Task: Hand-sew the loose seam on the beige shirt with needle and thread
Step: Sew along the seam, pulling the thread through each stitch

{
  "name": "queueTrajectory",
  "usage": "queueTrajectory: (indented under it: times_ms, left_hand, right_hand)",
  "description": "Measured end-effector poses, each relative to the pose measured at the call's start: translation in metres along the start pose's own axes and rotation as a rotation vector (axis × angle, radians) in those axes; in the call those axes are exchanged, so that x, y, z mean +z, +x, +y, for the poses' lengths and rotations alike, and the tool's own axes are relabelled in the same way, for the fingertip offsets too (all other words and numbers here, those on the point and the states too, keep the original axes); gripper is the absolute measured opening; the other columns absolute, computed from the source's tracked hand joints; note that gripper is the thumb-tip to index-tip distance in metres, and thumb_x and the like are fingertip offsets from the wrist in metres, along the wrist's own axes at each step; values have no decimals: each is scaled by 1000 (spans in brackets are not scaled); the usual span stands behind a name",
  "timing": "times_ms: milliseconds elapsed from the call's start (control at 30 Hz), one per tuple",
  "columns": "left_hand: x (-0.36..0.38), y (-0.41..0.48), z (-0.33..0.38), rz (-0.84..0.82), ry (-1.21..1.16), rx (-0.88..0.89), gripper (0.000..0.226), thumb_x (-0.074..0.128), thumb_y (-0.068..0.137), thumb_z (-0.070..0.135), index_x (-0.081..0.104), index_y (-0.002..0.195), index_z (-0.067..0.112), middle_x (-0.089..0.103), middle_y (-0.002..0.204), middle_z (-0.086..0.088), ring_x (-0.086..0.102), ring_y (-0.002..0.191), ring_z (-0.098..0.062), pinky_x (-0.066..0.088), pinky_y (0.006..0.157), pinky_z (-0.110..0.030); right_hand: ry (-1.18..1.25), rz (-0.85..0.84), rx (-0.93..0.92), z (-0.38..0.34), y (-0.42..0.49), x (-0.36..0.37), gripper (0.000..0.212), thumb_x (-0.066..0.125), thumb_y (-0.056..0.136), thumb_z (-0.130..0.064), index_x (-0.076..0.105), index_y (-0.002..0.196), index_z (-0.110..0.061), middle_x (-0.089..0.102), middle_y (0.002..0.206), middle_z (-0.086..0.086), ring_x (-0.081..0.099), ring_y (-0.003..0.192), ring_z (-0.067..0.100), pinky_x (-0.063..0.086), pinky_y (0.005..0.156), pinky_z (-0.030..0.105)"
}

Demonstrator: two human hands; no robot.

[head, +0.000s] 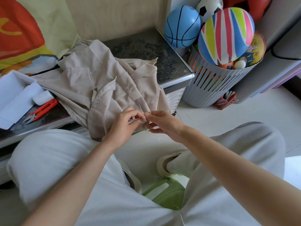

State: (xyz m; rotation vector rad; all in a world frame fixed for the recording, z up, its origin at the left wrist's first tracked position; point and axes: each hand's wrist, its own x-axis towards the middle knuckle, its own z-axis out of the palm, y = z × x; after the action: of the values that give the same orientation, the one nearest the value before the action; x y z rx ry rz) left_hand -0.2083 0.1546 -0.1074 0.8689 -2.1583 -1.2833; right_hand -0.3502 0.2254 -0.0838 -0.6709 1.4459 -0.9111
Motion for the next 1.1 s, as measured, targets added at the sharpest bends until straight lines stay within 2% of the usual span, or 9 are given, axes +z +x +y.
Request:
queueTrajectory:
  times_ms: [200, 300, 400, 500, 633, 733, 800, 967, 1100]
  left_hand:
    - [2, 0, -4, -33, -25, -8, 39, 64, 82, -7, 61, 73, 31, 55, 78, 19, 54, 74, 4, 38, 74, -8]
    - [4, 1, -8, -61, -4, -32, 39, 63, 83, -5, 58, 72, 32, 57, 79, 29, 56, 74, 5, 38, 72, -9]
    - [6, 2, -16, -97, 26, -85, 37, 62, 86, -1, 57, 73, 33, 61, 76, 27, 58, 75, 5, 41, 73, -15]
    - [7, 2, -20, -115, -15, -140, 29, 57, 91, 4, 55, 78, 30, 64, 73, 17, 58, 74, -2, 43, 71, -19]
    - [11, 3, -17, -160, -91, -201, 22, 45, 98, 5, 47, 82, 20, 47, 51, 14, 37, 45, -2, 28, 45, -13]
    - [10, 3, -16, -164, -136, -237, 24, 39, 99, 3, 43, 83, 19, 51, 57, 8, 33, 41, -2, 26, 40, -11]
    - [9, 2, -14, -168, -130, -241, 22, 38, 100, 4, 44, 84, 19, 55, 69, -15, 33, 45, -5, 29, 43, -16]
    - [7, 0, -11, -184, -130, -217, 20, 36, 100, 2, 43, 87, 15, 59, 57, 7, 47, 65, -20, 34, 63, -31]
    - [7, 1, -12, -197, -120, -216, 21, 36, 100, 1, 43, 86, 16, 58, 55, 6, 45, 62, -20, 34, 63, -37]
  right_hand:
    - [-68, 50, -23, 3, 3, -2, 22, 50, 97, -15, 63, 80, -19, 57, 81, 1, 49, 70, 6, 44, 70, 15]
    - [-107, 248, -62, 5, 9, -3, 25, 50, 96, -15, 60, 73, -21, 51, 73, -2, 42, 66, 11, 38, 68, 24]
    - [-23, 417, -123, 2, 13, -12, 26, 45, 96, -9, 54, 72, -15, 54, 75, 0, 49, 75, 14, 41, 72, 27]
    - [175, 442, -170, -4, 11, -21, 29, 33, 97, -3, 49, 75, -9, 60, 72, 1, 59, 75, 13, 49, 84, 26]
    - [329, 406, -187, -4, 7, -26, 30, 29, 100, -6, 35, 71, -14, 34, 54, -5, 36, 47, 7, 51, 56, 21]
    - [169, 487, -150, 4, 9, -35, 26, 30, 98, -7, 38, 76, -18, 32, 55, -8, 28, 48, 8, 32, 43, 16]
    - [33, 556, -129, 13, 13, -44, 22, 30, 97, -8, 44, 83, -18, 38, 62, -5, 33, 52, 10, 30, 47, 21]
    - [-261, 679, -23, 38, 13, -68, 21, 29, 100, -16, 49, 106, -10, 45, 74, -5, 41, 64, 11, 32, 55, 26]
    - [-306, 587, -47, 46, 4, -66, 13, 45, 98, -26, 48, 95, -14, 52, 77, -4, 44, 62, 9, 32, 55, 25]
